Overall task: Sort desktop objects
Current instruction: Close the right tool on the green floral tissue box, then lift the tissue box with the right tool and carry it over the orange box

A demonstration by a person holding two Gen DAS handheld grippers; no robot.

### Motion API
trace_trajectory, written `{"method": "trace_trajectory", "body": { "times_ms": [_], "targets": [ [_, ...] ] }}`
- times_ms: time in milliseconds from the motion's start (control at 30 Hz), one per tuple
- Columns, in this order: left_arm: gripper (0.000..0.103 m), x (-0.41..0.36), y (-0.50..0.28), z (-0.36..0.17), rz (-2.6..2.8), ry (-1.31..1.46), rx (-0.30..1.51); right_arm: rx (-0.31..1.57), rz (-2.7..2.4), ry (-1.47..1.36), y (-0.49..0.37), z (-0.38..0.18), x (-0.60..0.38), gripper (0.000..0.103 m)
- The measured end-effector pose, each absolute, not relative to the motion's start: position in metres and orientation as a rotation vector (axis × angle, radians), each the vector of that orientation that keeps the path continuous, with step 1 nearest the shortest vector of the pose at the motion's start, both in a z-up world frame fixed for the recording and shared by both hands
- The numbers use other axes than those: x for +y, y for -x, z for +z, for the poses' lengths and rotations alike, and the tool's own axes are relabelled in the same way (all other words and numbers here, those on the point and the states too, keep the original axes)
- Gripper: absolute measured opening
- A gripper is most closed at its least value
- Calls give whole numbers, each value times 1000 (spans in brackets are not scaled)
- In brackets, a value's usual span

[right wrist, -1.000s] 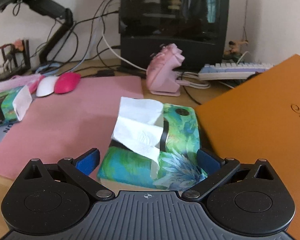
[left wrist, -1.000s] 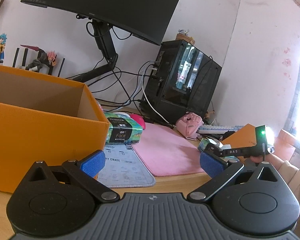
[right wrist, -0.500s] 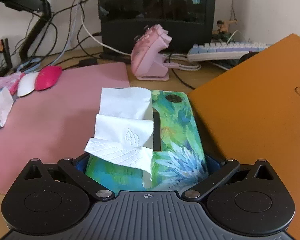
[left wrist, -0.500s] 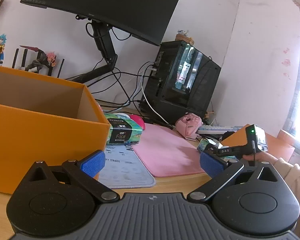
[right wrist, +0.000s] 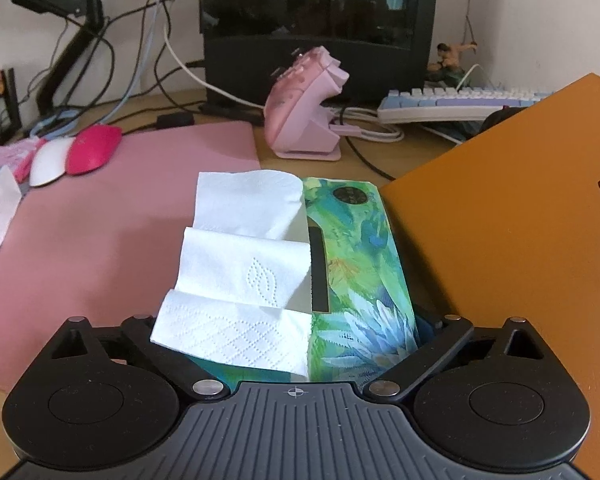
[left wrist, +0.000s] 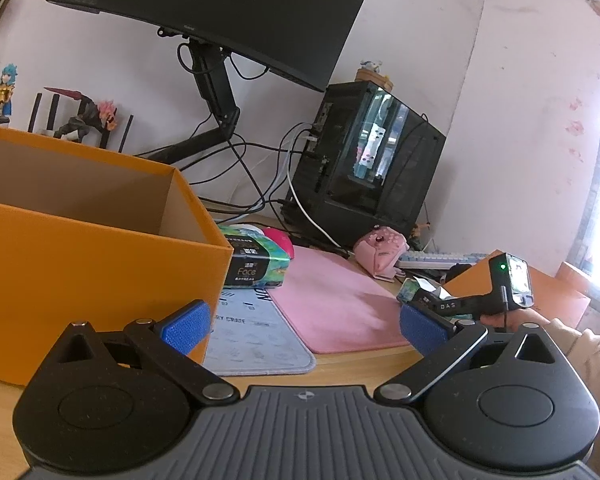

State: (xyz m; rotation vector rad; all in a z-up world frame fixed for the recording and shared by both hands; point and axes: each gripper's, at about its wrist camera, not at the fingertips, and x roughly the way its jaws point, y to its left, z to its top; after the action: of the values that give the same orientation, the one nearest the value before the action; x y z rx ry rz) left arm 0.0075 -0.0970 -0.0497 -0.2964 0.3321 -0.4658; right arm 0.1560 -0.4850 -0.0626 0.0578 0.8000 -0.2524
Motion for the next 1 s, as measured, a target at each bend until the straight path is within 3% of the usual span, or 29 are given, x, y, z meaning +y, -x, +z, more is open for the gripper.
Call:
{"method": "trace_trajectory", "body": {
  "times_ms": [333, 700, 1000],
  "targets": [
    [103, -87, -3, -46, -444, 295, 309, 696, -142, -154, -133, -36, -453, 98],
    [103, -53, 14, -40, -317, 291, 265, 570, 181, -48, -141, 38, -335, 98],
    [103, -3, 42, -29, -114, 268, 223, 614, 394, 91, -162, 56, -223, 98]
  ]
}}
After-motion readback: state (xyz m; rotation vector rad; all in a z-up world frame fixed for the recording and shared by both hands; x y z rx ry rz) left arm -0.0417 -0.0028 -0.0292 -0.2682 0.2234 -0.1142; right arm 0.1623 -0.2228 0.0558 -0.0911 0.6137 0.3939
